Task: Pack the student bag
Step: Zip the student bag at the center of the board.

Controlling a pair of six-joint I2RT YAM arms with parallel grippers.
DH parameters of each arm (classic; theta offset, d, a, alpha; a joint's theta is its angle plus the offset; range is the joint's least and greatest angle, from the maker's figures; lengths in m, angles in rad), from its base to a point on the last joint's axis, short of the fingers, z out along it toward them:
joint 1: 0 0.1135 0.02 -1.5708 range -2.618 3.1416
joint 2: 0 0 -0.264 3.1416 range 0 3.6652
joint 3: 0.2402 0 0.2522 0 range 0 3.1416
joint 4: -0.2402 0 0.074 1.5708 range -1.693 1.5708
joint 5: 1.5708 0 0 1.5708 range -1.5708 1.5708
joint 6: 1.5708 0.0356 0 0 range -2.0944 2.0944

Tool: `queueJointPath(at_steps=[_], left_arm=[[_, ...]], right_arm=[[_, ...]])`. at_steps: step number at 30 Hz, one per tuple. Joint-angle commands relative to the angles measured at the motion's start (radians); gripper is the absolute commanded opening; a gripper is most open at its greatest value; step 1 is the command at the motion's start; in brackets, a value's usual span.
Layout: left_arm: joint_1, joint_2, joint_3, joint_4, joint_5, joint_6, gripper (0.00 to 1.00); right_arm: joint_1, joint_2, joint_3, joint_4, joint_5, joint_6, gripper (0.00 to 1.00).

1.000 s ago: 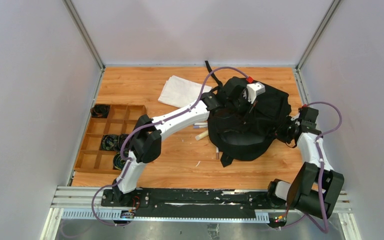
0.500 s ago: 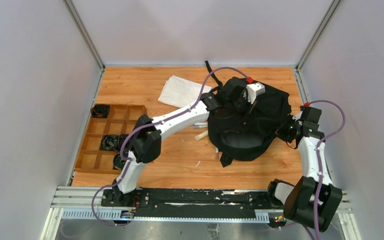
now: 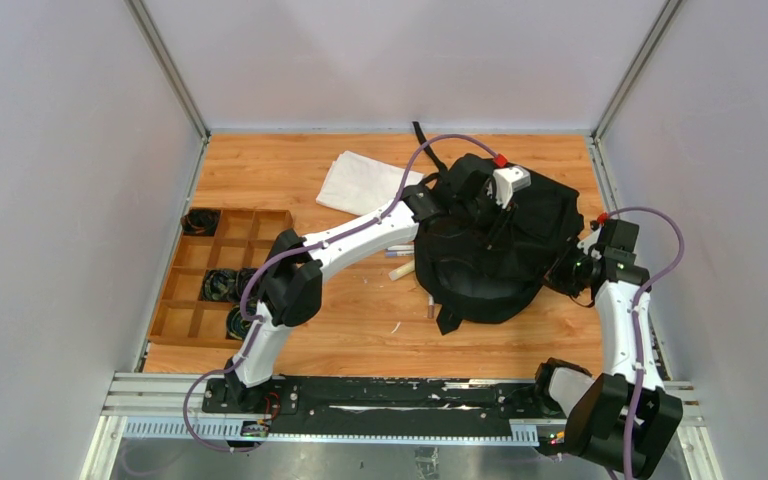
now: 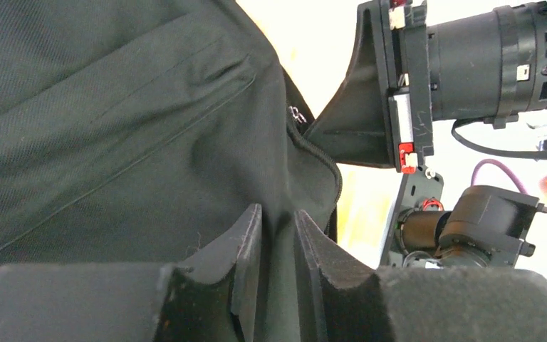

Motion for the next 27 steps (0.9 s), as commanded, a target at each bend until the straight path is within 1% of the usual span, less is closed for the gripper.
queueJointPath(at_steps=[1, 4, 5, 9, 13, 15, 18, 22, 23, 25, 26, 27], left_arm=[[-0.002, -0.008, 0.042, 0.012, 0.027, 0.005, 0.29], [-0.002, -0.008, 0.042, 0.013, 0.033, 0.004, 0.28], [-0.002, -0.008, 0.043, 0.011, 0.035, 0.005, 0.3], [-0.002, -0.014, 0.053, 0.009, 0.023, 0.01, 0.57], [-0.004, 0.008, 0.109, 0.031, 0.025, -0.021, 0.7], [-0.01, 0.046, 0.167, 0.01, 0.034, -0.024, 0.73], [-0.027, 0.109, 0.23, -0.026, 0.039, -0.026, 0.73], [-0.045, 0.146, 0.22, -0.022, 0.007, -0.022, 0.74], [-0.045, 0.156, 0.215, -0.016, 0.011, -0.033, 0.74], [-0.045, 0.172, 0.211, -0.01, 0.024, -0.048, 0.73], [-0.045, 0.177, 0.207, -0.007, 0.031, -0.054, 0.73], [-0.045, 0.18, 0.2, 0.002, 0.039, -0.061, 0.72]], right_arm=[[0.018, -0.023, 0.02, -0.038, 0.018, 0.017, 0.0], [0.018, -0.005, 0.042, 0.007, -0.029, 0.05, 0.0], [0.019, -0.002, 0.05, 0.02, -0.056, 0.058, 0.0], [0.019, -0.008, 0.066, 0.017, -0.087, 0.065, 0.0], [0.019, -0.035, 0.068, -0.031, -0.081, 0.04, 0.0], [0.019, -0.043, 0.067, -0.054, -0.066, 0.031, 0.0], [0.018, -0.046, 0.055, -0.091, -0.045, 0.015, 0.0], [0.017, -0.058, 0.01, -0.106, 0.011, 0.019, 0.0], [0.016, -0.063, 0.0, -0.104, 0.027, 0.025, 0.03], [0.016, -0.07, -0.003, -0.095, 0.043, 0.03, 0.14], [0.015, -0.069, 0.001, -0.092, 0.048, 0.031, 0.16], [0.015, -0.067, 0.005, -0.089, 0.053, 0.03, 0.16]])
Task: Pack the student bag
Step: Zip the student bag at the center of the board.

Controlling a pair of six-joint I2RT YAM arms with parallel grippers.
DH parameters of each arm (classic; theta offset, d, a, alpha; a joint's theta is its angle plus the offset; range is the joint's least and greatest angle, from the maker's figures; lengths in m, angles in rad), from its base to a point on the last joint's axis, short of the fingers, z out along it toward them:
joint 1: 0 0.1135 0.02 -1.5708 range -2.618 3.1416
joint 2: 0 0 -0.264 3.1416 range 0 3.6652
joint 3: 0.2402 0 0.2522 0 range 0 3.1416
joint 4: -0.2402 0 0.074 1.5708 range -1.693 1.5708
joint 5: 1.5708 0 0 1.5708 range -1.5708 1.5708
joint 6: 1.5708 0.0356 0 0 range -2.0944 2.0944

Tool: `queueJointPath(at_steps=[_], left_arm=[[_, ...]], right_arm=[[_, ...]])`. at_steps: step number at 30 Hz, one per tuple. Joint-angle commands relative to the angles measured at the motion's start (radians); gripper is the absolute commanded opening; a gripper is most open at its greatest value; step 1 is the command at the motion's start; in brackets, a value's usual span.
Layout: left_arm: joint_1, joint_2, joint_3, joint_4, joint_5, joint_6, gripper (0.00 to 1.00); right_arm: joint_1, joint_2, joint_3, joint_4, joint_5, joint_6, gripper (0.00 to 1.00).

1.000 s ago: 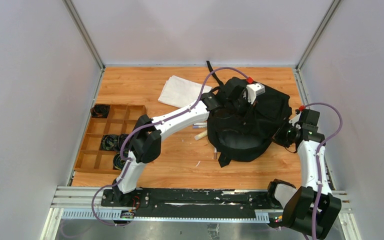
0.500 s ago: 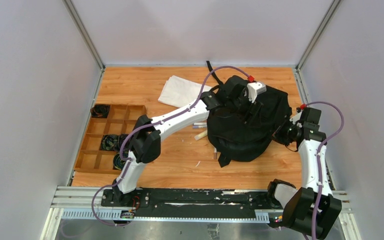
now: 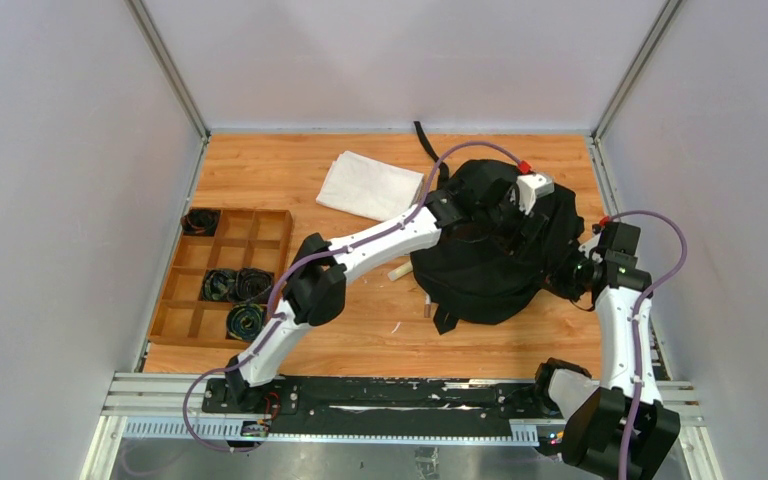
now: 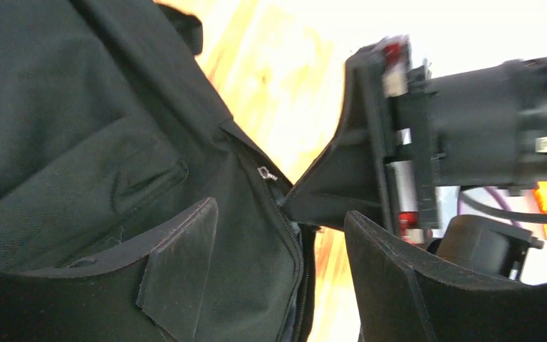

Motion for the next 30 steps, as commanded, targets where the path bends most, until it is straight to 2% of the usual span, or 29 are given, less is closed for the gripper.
queueJointPath(at_steps=[1, 3, 4, 15, 24, 30], left_arm=[[-0.002, 0.032, -0.022, 0.025, 0.032, -0.034, 0.72], [-0.003, 0.03, -0.037, 0.042, 0.038, -0.041, 0.71], [-0.002, 0.03, -0.041, 0.045, 0.038, -0.041, 0.71], [-0.003, 0.059, -0.041, 0.057, 0.051, -0.074, 0.69], [-0.027, 0.127, 0.032, -0.005, -0.021, -0.021, 0.68], [-0.039, 0.177, 0.091, -0.029, -0.047, 0.014, 0.64]], right_arm=[[0.012, -0.015, -0.002, -0.016, 0.047, 0.0, 0.12], [0.01, -0.006, 0.003, 0.0, 0.05, 0.01, 0.01], [0.009, 0.0, 0.008, 0.003, 0.05, 0.012, 0.0], [0.008, -0.026, 0.014, -0.015, -0.018, 0.012, 0.0], [0.008, -0.127, -0.016, -0.089, 0.043, -0.001, 0.0], [0.008, -0.128, -0.02, -0.095, 0.051, -0.008, 0.0]])
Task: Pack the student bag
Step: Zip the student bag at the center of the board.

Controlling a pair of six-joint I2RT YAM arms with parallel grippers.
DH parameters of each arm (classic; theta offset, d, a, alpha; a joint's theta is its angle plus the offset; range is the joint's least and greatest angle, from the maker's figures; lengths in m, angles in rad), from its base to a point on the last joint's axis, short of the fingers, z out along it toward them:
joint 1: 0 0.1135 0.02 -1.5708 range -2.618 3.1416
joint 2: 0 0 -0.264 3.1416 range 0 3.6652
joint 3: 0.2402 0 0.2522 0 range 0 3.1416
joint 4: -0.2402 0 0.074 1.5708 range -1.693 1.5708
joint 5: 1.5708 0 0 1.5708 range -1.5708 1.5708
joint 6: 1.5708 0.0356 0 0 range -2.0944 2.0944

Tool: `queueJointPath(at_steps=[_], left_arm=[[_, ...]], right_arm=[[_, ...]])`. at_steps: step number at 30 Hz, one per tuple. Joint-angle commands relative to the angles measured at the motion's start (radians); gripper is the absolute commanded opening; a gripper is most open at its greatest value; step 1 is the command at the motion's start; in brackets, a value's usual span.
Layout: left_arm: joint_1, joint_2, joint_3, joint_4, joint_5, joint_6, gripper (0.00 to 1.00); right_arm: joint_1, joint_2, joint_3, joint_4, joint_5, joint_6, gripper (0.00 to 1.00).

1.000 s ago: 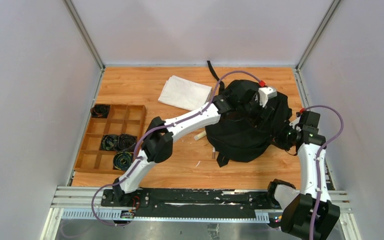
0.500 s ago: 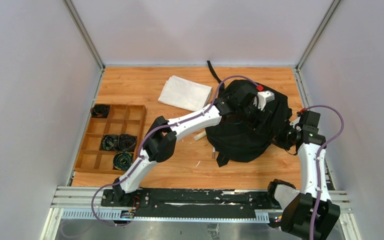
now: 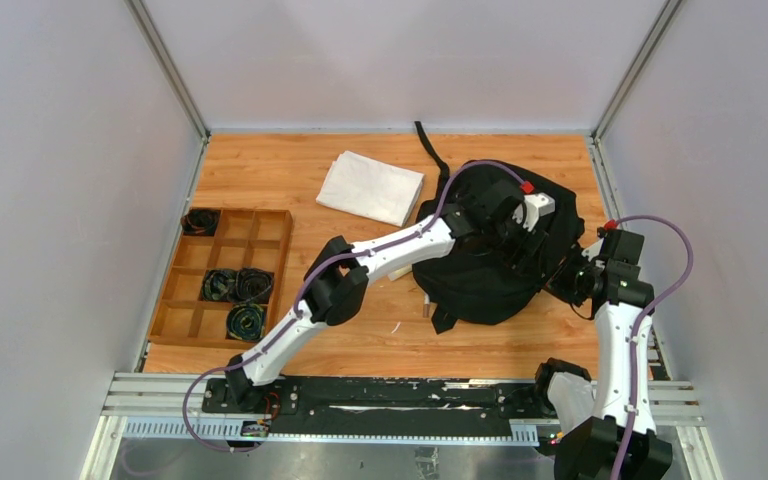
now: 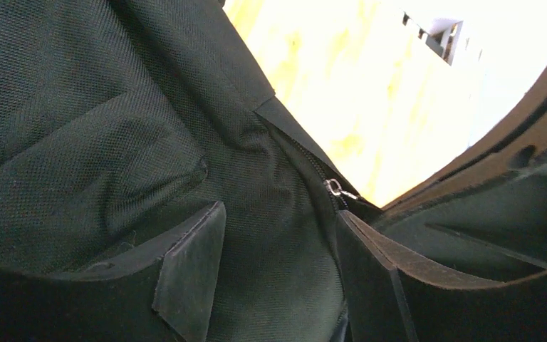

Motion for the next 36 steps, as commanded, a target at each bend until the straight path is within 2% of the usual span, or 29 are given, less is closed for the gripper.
queueJointPath(at_steps=[1, 6, 8, 11, 14, 15, 23, 26, 32, 35, 36], left_arm=[[-0.019, 0.034, 0.056, -0.023, -0.039, 0.055, 0.64], [-0.032, 0.029, 0.065, -0.05, -0.141, 0.149, 0.62], [-0.036, 0.028, 0.066, -0.054, -0.148, 0.173, 0.56], [-0.043, 0.031, 0.067, -0.06, -0.145, 0.195, 0.37], [-0.044, 0.029, 0.065, -0.053, -0.137, 0.186, 0.06], [-0.045, 0.028, 0.065, -0.047, -0.132, 0.179, 0.0], [-0.045, 0.029, 0.107, 0.037, -0.108, 0.089, 0.0], [-0.046, 0.053, 0.16, 0.04, -0.091, 0.062, 0.0], [-0.045, 0.067, 0.184, 0.043, -0.08, 0.036, 0.0], [-0.039, 0.032, 0.153, 0.029, -0.093, 0.033, 0.0], [-0.033, 0.011, 0.131, 0.031, -0.094, 0.026, 0.1]], right_arm=[[0.008, -0.008, -0.014, -0.046, 0.01, -0.011, 0.0], [0.008, -0.01, -0.009, -0.051, 0.006, -0.015, 0.0], [0.008, -0.01, -0.007, -0.051, 0.005, -0.015, 0.0], [0.007, -0.011, -0.005, -0.053, 0.008, -0.017, 0.0], [0.008, -0.011, -0.005, -0.055, 0.002, -0.025, 0.0], [0.008, -0.012, -0.005, -0.058, -0.005, -0.03, 0.0], [0.056, -0.049, -0.029, -0.101, -0.059, -0.012, 0.0], [0.12, -0.062, -0.04, -0.105, -0.04, 0.016, 0.0], [0.36, -0.042, -0.053, -0.076, 0.027, 0.102, 0.0], [0.372, -0.025, -0.027, -0.085, 0.067, 0.109, 0.0], [0.373, -0.024, -0.02, -0.08, 0.079, 0.112, 0.0]])
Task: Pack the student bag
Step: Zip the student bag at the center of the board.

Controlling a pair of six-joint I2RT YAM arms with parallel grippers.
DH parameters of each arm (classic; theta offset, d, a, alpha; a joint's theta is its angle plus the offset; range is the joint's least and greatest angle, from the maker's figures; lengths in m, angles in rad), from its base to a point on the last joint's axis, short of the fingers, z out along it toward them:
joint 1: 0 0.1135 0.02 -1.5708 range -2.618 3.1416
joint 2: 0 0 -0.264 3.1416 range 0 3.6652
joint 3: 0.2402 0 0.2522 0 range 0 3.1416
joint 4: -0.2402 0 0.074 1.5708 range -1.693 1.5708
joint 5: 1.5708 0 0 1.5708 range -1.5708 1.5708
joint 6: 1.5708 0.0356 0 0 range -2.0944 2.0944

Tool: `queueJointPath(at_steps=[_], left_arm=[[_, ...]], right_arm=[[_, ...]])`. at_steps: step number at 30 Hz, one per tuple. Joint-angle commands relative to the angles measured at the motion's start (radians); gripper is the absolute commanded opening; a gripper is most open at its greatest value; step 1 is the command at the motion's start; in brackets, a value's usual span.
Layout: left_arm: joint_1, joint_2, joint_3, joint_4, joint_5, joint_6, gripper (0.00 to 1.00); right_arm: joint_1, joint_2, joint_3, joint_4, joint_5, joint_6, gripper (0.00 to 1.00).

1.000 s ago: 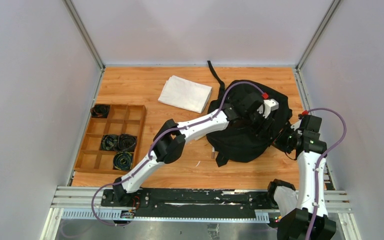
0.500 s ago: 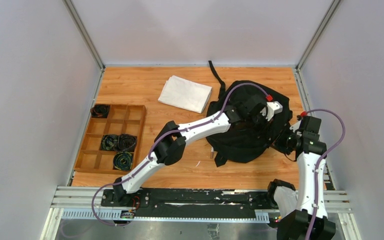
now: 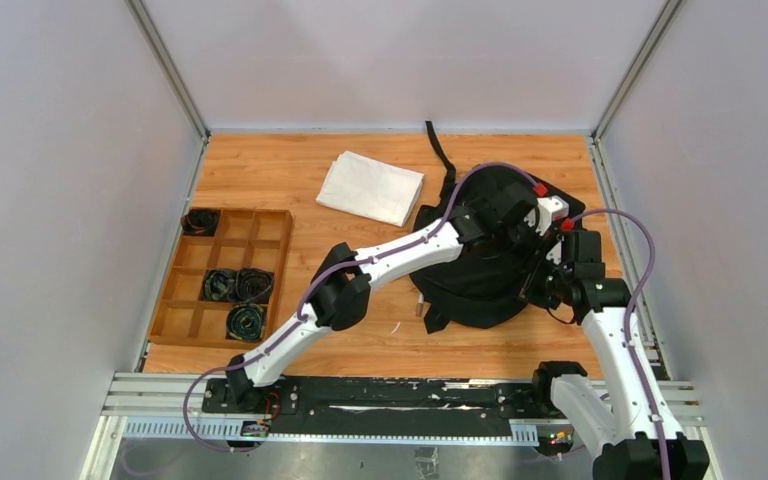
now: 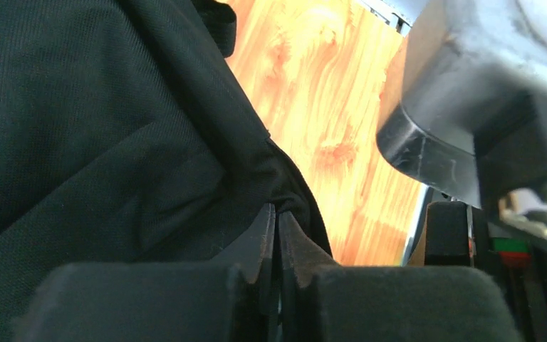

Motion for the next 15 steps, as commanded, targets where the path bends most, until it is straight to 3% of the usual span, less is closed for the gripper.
queueJointPath(at_steps=[1, 4, 6, 15], left_arm=[[0.018, -0.064, -0.031, 0.112, -0.016, -0.035, 0.22], [0.052, -0.151, -0.106, 0.122, -0.011, -0.065, 0.44], [0.072, -0.217, -0.163, 0.114, -0.034, -0.065, 0.52], [0.122, -0.563, -0.541, 0.146, -0.102, -0.05, 0.53]], right_arm=[[0.043, 0.01, 0.025, -0.08, -0.005, 0.053, 0.0], [0.041, 0.024, 0.047, -0.074, 0.021, 0.058, 0.0], [0.041, 0.027, 0.062, -0.072, 0.028, 0.063, 0.0], [-0.04, 0.01, 0.072, -0.047, 0.02, 0.128, 0.0]])
